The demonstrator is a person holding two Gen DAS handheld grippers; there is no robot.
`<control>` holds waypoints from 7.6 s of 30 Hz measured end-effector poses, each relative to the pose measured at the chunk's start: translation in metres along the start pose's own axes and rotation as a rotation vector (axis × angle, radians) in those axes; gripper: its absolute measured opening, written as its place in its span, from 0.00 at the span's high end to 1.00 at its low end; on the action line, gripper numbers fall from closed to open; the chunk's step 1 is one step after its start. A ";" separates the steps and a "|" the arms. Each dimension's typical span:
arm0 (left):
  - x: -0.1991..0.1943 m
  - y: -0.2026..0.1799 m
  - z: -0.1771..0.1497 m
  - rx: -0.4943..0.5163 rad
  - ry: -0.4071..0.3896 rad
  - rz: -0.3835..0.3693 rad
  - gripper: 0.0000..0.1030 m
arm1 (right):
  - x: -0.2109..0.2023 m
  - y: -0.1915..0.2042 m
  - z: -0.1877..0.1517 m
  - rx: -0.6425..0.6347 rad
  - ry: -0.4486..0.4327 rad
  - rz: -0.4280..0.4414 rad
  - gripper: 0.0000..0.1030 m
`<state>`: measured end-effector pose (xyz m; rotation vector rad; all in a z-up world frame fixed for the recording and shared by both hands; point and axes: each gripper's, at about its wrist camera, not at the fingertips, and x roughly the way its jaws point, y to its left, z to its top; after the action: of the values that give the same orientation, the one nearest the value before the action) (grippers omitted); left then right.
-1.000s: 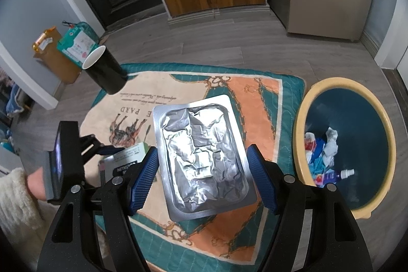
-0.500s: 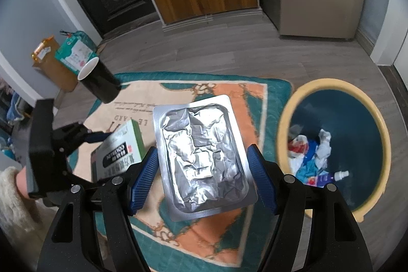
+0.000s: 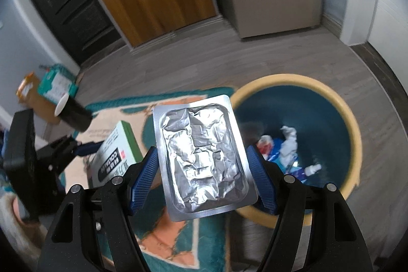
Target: Collect trash
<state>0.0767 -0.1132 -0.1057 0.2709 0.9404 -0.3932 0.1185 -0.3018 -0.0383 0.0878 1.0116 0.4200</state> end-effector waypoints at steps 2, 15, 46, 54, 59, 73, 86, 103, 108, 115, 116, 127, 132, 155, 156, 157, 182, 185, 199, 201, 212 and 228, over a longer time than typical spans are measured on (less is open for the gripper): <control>0.004 -0.009 0.008 -0.007 -0.007 -0.019 0.27 | 0.001 -0.011 0.001 0.017 -0.004 -0.043 0.31; 0.059 -0.066 0.052 0.047 0.002 -0.107 0.27 | 0.023 -0.111 -0.016 0.427 0.027 -0.112 0.30; -0.056 -0.052 0.070 -0.062 -0.152 -0.103 0.06 | -0.071 -0.103 -0.052 0.433 -0.129 -0.130 0.16; -0.102 -0.055 0.036 -0.069 -0.177 -0.005 0.06 | -0.107 -0.065 -0.080 0.311 -0.180 -0.199 0.07; -0.093 -0.062 0.033 -0.063 -0.180 0.041 0.06 | -0.116 -0.055 -0.083 0.310 -0.215 -0.263 0.05; -0.090 -0.071 0.036 -0.030 -0.219 0.100 0.06 | -0.103 -0.046 -0.084 0.233 -0.171 -0.362 0.05; -0.085 -0.073 0.036 -0.035 -0.199 0.089 0.06 | -0.104 -0.047 -0.084 0.237 -0.171 -0.362 0.05; -0.084 -0.072 0.035 -0.036 -0.197 0.081 0.06 | -0.104 -0.047 -0.084 0.238 -0.169 -0.363 0.05; -0.083 -0.073 0.035 -0.034 -0.195 0.082 0.06 | -0.104 -0.047 -0.084 0.239 -0.169 -0.363 0.05; -0.083 -0.073 0.036 -0.032 -0.194 0.082 0.06 | -0.104 -0.048 -0.084 0.239 -0.169 -0.363 0.05; -0.083 -0.073 0.036 -0.031 -0.194 0.082 0.06 | -0.104 -0.048 -0.084 0.241 -0.168 -0.363 0.05; -0.082 -0.075 0.034 -0.027 -0.190 0.082 0.06 | -0.103 -0.048 -0.089 0.248 -0.164 -0.365 0.05; -0.081 -0.075 0.033 -0.020 -0.185 0.089 0.06 | -0.102 -0.049 -0.089 0.255 -0.161 -0.363 0.05; -0.082 -0.077 0.033 0.001 -0.182 0.047 0.06 | -0.100 -0.050 -0.092 0.270 -0.158 -0.366 0.05; -0.082 -0.078 0.033 0.010 -0.183 0.047 0.06 | -0.101 -0.051 -0.091 0.271 -0.157 -0.366 0.05; -0.082 -0.080 0.033 0.019 -0.183 0.048 0.06 | -0.101 -0.051 -0.090 0.271 -0.158 -0.366 0.05; -0.169 -0.017 0.012 -0.127 -0.316 0.035 0.06 | 0.054 0.102 -0.094 -0.149 0.096 -0.353 0.05; -0.190 0.014 -0.006 -0.222 -0.319 0.017 0.06 | 0.114 0.190 -0.096 -0.201 0.140 -0.180 0.05; -0.207 0.104 -0.084 -0.336 -0.220 0.169 0.06 | 0.252 0.409 -0.109 -0.100 -0.034 -0.202 0.04; -0.205 0.105 -0.081 -0.335 -0.195 0.150 0.06 | 0.251 0.413 -0.110 -0.089 -0.036 -0.227 0.04; -0.193 0.088 -0.063 -0.312 -0.165 0.148 0.06 | 0.251 0.411 -0.109 -0.076 -0.033 -0.213 0.04; -0.206 0.089 -0.058 -0.338 -0.192 0.162 0.06 | 0.252 0.411 -0.108 -0.076 -0.033 -0.212 0.04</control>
<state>-0.0345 0.0325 0.0358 -0.0004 0.7742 -0.1050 0.0206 0.1583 -0.1905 -0.0799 0.9604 0.2619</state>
